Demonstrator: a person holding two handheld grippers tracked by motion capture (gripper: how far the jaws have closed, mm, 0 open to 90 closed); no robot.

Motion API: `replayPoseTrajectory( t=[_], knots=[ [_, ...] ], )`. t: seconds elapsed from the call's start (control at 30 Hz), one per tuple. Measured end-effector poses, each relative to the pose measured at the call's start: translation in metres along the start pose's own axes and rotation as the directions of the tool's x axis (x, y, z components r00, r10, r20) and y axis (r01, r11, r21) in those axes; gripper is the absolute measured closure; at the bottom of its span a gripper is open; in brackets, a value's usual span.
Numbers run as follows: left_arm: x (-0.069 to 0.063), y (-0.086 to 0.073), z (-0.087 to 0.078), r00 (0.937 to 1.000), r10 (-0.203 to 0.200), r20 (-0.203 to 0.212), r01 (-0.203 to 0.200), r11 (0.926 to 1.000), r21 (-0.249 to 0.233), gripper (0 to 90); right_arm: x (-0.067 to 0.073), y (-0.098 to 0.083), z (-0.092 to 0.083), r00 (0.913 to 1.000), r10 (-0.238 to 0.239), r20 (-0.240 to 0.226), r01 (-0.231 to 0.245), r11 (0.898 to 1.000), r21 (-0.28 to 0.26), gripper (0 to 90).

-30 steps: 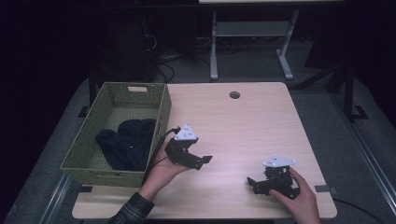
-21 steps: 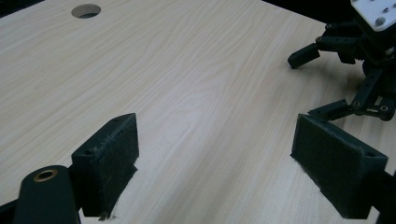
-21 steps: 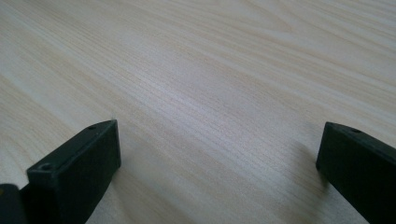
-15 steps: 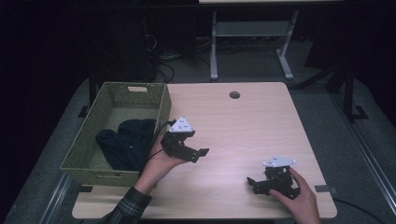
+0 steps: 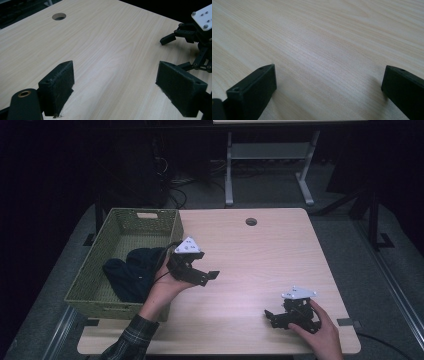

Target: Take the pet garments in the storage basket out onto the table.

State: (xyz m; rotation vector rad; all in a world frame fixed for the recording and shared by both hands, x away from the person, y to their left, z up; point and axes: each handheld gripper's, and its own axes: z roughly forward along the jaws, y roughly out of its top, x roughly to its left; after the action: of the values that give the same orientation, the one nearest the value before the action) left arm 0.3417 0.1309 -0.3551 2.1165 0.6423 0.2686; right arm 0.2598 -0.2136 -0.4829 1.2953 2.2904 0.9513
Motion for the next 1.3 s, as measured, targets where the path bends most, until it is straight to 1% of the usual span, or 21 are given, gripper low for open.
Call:
replayPoseTrajectory(
  t=[0.03, 0.13, 0.2, 0.4, 0.57, 0.67, 0.7, 0.73, 0.83, 1.03, 1.17, 1.23, 1.3],
  knots=[
    [0.000, -0.001, 0.000, 0.9999, -0.011, -0.003, 0.011, 0.9999, -0.007, 14.4, 0.000, 0.000, 0.000, 1.0000, 0.000, 0.000, 0.000, 1.000, 0.000, 0.0],
    [0.004, -0.001, -0.004, 0.9998, -0.017, -0.010, 0.017, 0.9998, -0.009, 14.4, 0.000, 0.000, 0.000, 1.0000, 0.000, 0.000, 0.000, 1.000, 0.000, 0.0],
    [0.007, -0.002, -0.008, 0.9996, -0.017, -0.022, 0.017, 0.9998, -0.009, 14.4, 0.000, 0.000, 0.000, 1.0000, 0.000, 0.000, 0.000, 1.000, 0.000, 0.0],
    [0.017, -0.005, -0.019, 0.9979, -0.049, -0.043, 0.048, 0.9985, -0.028, 14.4, 0.000, 0.000, 0.000, 1.0000, 0.001, 0.000, -0.001, 1.000, 0.000, 0.0],
    [0.024, -0.007, -0.028, 0.9961, -0.071, -0.054, 0.069, 0.9971, -0.033, 14.4, 0.000, 0.000, 0.000, 1.0000, 0.001, 0.000, -0.001, 1.000, 0.000, 0.0],
    [0.027, -0.008, -0.031, 0.9955, -0.075, -0.058, 0.073, 0.9968, -0.030, 14.4, 0.000, 0.000, 0.000, 1.0000, 0.001, 0.000, -0.001, 1.000, 0.000, 0.0],
    [0.028, -0.008, -0.032, 0.9957, -0.071, -0.060, 0.069, 0.9972, -0.027, 14.4, 0.000, 0.000, 0.000, 1.0000, 0.001, 0.000, -0.001, 1.000, 0.000, 0.0],
    [0.030, -0.009, -0.035, 0.9951, -0.078, -0.061, 0.076, 0.9966, -0.032, 14.4, 0.000, 0.000, 0.000, 1.0000, 0.001, 0.000, -0.001, 1.000, 0.000, 0.0],
    [0.032, -0.010, -0.037, 0.9944, -0.083, -0.066, 0.081, 0.9962, -0.032, 14.4, 0.000, 0.000, 0.000, 1.0000, 0.001, 0.000, -0.001, 1.000, 0.000, 0.0],
    [0.037, -0.012, -0.045, 0.9934, -0.083, -0.079, 0.082, 0.9964, -0.024, 14.4, 0.000, 0.000, 0.000, 1.0000, 0.001, 0.000, -0.001, 1.000, 0.000, 0.0],
    [0.041, -0.014, -0.051, 0.9920, -0.088, -0.090, 0.086, 0.9959, -0.028, 14.4, 0.000, 0.000, 0.000, 1.0000, 0.001, 0.000, -0.001, 1.000, 0.000, 0.0],
    [0.044, -0.015, -0.054, 0.9917, -0.092, -0.089, 0.090, 0.9955, -0.029, 14.3, 0.000, 0.000, 0.000, 1.0000, 0.001, 0.000, -0.001, 1.000, 0.000, 0.0],
    [0.046, -0.016, -0.058, 0.9911, -0.089, -0.099, 0.087, 0.9958, -0.030, 14.2, 0.000, 0.000, 0.000, 1.0000, 0.001, 0.000, -0.001, 1.000, 0.000, 0.0]
  ],
)
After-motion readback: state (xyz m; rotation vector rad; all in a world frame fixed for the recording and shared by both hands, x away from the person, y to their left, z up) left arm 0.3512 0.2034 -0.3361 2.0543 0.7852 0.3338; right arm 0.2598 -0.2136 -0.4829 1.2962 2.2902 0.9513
